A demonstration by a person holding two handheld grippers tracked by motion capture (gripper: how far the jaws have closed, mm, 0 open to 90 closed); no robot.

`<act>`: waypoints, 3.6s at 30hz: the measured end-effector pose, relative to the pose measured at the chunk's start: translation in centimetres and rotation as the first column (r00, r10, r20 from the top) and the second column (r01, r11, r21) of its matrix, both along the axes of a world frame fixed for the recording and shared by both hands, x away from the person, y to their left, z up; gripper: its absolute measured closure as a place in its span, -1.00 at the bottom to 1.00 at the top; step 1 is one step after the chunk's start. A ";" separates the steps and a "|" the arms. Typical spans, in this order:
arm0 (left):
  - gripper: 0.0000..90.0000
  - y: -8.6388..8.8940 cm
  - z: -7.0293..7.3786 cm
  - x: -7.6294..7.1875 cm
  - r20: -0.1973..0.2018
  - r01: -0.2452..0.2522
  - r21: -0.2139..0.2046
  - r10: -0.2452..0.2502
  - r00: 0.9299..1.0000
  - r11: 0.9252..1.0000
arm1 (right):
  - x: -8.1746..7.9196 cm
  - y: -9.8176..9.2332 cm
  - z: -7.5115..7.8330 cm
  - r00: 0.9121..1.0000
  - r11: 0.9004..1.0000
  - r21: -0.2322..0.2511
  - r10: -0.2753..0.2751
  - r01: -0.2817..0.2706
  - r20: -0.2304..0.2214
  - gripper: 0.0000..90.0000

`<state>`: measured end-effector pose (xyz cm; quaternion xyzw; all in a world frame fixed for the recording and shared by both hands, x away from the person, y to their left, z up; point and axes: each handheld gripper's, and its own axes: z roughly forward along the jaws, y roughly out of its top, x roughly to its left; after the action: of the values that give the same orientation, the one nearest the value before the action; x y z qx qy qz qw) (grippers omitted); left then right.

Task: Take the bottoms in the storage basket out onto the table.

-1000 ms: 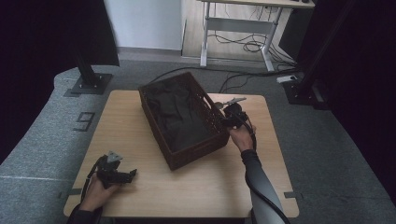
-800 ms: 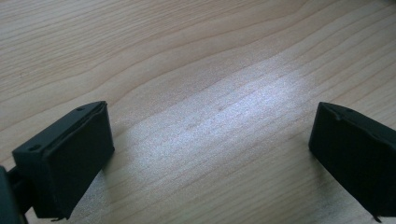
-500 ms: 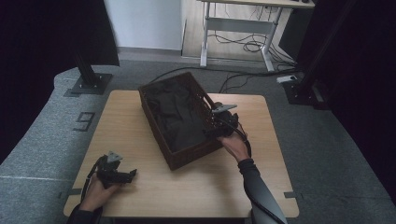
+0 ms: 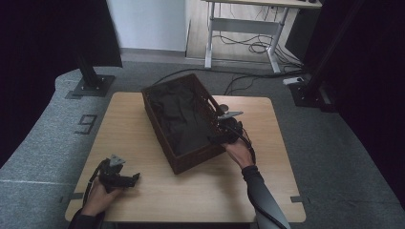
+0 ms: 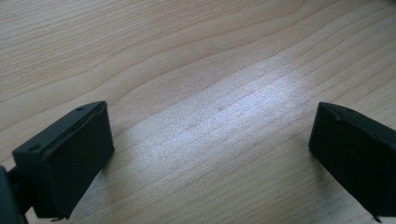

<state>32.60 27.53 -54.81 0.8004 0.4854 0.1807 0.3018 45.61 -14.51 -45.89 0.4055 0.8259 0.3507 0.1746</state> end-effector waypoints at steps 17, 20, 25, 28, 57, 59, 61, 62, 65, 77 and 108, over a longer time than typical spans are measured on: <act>-1.00 0.0 0.0 0.0 0.000 0.000 0.000 0.000 1.000 1.000 | -0.7 -2.3 -0.3 1.000 0.999 0.046 -0.017 0.018 -0.022 -0.88; -1.00 0.0 0.0 0.0 0.000 0.000 0.000 0.000 1.000 1.000 | -0.8 -2.8 -0.3 0.999 0.999 0.048 -0.022 0.023 -0.023 -0.87; -1.00 0.0 0.0 0.0 0.000 0.000 0.000 0.000 1.000 1.000 | -1.2 -3.9 -0.3 1.000 0.999 0.043 -0.019 0.020 -0.016 -0.86; -1.00 0.0 0.0 0.0 0.000 0.000 0.000 0.000 1.000 1.000 | -1.4 -4.1 -0.3 1.000 0.999 0.045 -0.020 0.020 -0.017 -0.86; -1.00 0.0 0.0 0.0 0.000 0.000 0.000 0.000 1.000 1.000 | -5.4 -7.6 -0.5 0.998 0.996 0.073 -0.060 0.059 0.006 -0.85; -1.00 0.0 0.0 0.0 0.000 0.000 0.000 0.000 1.000 1.000 | -5.8 -7.9 -0.6 0.998 0.995 0.075 -0.063 0.062 0.008 -0.85; -1.00 0.0 0.0 0.0 0.000 0.000 0.000 0.000 1.000 1.000 | -6.0 -8.1 -0.6 0.998 0.995 0.076 -0.065 0.064 0.009 -0.85; -1.00 0.0 0.0 0.0 0.000 0.000 0.000 0.000 1.000 1.000 | -6.2 -8.2 -0.6 0.998 0.995 0.077 -0.067 0.066 0.011 -0.85; -1.00 0.0 0.0 0.0 0.000 0.000 0.000 0.000 1.000 1.000 | -6.9 -8.8 -0.6 0.997 0.994 0.081 -0.074 0.072 0.014 -0.85; -1.00 0.0 0.0 0.0 0.000 0.000 0.000 0.000 1.000 1.000 | -9.0 -10.7 -0.7 0.996 0.992 0.088 -0.087 0.085 0.022 -0.84; -1.00 0.0 0.0 0.0 0.001 0.000 0.000 0.000 1.000 1.000 | -13.9 -14.1 -0.9 0.990 0.986 0.108 -0.134 0.129 0.047 -0.84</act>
<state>32.60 27.52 -54.82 0.8003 0.4854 0.1810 0.3019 31.70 -28.63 -46.82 0.4581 0.7728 0.3919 0.1982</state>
